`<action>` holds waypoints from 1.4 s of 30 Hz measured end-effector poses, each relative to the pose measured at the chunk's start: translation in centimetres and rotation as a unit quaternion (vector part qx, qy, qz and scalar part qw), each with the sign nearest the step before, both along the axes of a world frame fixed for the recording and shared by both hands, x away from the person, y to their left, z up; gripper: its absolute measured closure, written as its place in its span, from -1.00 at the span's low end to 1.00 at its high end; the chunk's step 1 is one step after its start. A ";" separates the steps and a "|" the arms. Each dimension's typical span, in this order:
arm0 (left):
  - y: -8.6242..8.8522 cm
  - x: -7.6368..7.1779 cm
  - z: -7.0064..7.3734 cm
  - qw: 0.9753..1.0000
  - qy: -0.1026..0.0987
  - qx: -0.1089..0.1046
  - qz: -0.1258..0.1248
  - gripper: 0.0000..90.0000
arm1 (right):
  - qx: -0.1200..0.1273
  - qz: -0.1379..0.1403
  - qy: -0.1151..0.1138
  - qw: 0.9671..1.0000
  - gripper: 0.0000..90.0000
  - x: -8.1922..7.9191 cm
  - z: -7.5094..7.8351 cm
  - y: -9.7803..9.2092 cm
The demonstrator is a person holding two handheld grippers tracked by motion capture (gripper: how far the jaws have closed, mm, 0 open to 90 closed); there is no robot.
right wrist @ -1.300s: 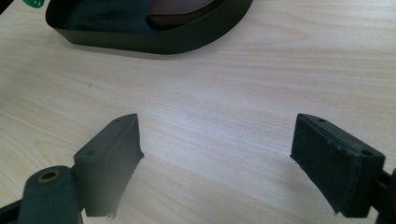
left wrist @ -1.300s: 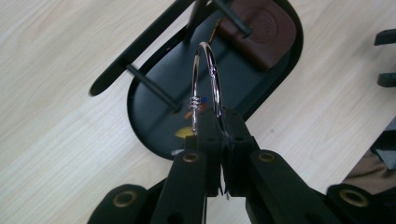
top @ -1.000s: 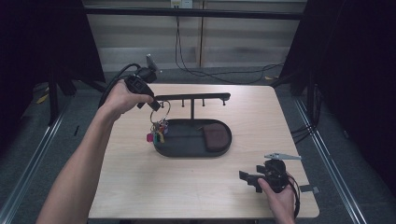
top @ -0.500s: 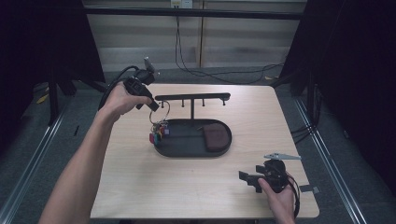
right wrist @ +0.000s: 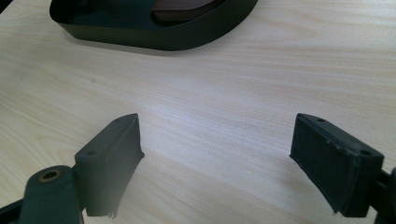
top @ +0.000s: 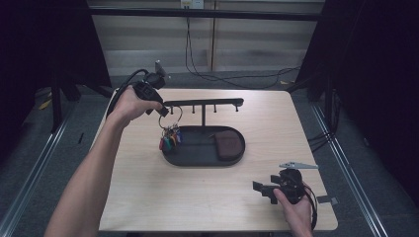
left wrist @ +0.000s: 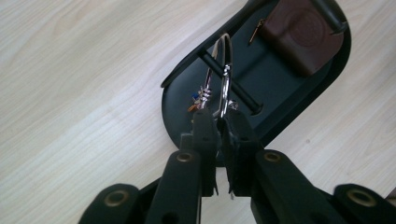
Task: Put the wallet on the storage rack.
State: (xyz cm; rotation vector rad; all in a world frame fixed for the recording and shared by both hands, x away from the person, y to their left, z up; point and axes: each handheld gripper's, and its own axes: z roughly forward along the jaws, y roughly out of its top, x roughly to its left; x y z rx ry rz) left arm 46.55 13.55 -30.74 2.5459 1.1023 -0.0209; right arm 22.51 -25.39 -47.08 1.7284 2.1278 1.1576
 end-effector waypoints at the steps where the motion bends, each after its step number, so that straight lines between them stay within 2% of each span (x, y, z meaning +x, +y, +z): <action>1: 0.0 0.0 0.0 1.000 0.001 0.002 0.002 0.84 | 0.000 0.000 0.000 1.000 -0.64 0.0 0.0 0.0; 5: -0.1 0.1 -0.1 1.000 0.002 0.006 0.006 0.82 | 0.000 0.000 0.001 1.000 -0.64 0.1 -0.1 -0.1; 9: -0.2 0.1 -0.2 1.000 0.008 0.023 0.020 0.73 | 0.000 0.000 0.003 1.000 -0.64 0.1 -0.1 -0.1; 11: -0.1 0.1 -0.3 0.999 0.006 0.043 0.027 0.64 | 0.001 0.001 0.003 1.000 -0.64 0.1 -0.1 -0.1; 15: -0.1 0.0 -0.2 0.999 0.017 0.042 0.022 0.62 | 0.000 0.002 0.002 1.000 -0.64 0.1 -0.1 -0.1; 19: -0.2 -0.2 0.2 0.999 0.012 0.044 0.024 0.58 | 0.002 -0.002 0.004 1.000 -0.64 0.1 0.0 -0.2; 22: -0.1 -0.3 0.5 0.998 0.005 0.061 0.031 0.54 | 0.000 0.002 0.004 1.000 -0.64 0.1 -0.1 -0.1; 25: 0.0 -0.9 0.8 0.997 0.001 0.065 0.031 0.45 | 0.001 -0.002 0.005 1.000 -0.64 0.1 -0.1 -0.1; 27: 0.1 -1.2 1.0 0.996 -0.001 0.079 0.042 0.43 | 0.002 -0.003 0.004 1.000 -0.64 0.0 0.0 -0.2; 28: 0.3 -1.3 1.1 0.996 -0.006 0.078 0.049 0.37 | 0.001 -0.002 0.002 1.000 -0.64 0.0 0.0 -0.1; 30: 0.7 -1.5 1.4 0.996 -0.012 0.066 0.055 0.28 | 0.000 -0.002 0.004 1.000 -0.64 -0.1 0.0 -0.1; 32: 1.3 -1.9 1.7 0.996 -0.034 0.044 0.073 0.13 | 0.000 0.001 0.000 1.000 -0.64 -0.2 0.1 0.0; 33: 1.6 -2.1 1.8 0.996 -0.035 0.027 0.077 0.08 | -0.001 0.000 0.002 1.000 -0.64 -0.2 0.1 0.0; 34: 2.0 -2.3 1.8 0.997 -0.036 0.003 0.072 0.02 | -0.001 0.000 0.001 1.000 -0.64 -0.2 0.1 0.0; 35: 2.3 -2.4 1.8 0.997 -0.035 -0.011 0.064 -0.03 | -0.002 -0.002 0.002 1.000 -0.64 -0.2 0.0 0.0; 36: 2.6 -2.5 1.6 0.998 -0.033 -0.018 0.052 -0.06 | -0.001 -0.002 0.003 1.000 -0.64 -0.1 0.0 0.0; 37: 2.9 -2.8 1.3 0.998 -0.033 -0.024 0.053 -0.08 | -0.003 -0.003 0.004 1.000 -0.64 -0.1 0.0 0.0; 38: 3.1 -2.8 1.2 0.998 -0.033 -0.022 0.051 -0.11 | -0.002 -0.003 0.005 1.000 -0.64 -0.1 0.0 0.0; 42: 4.5 -3.3 0.4 0.996 -0.025 -0.052 0.066 -0.14 | -0.003 -0.004 0.004 1.000 -0.64 -0.1 0.0 0.0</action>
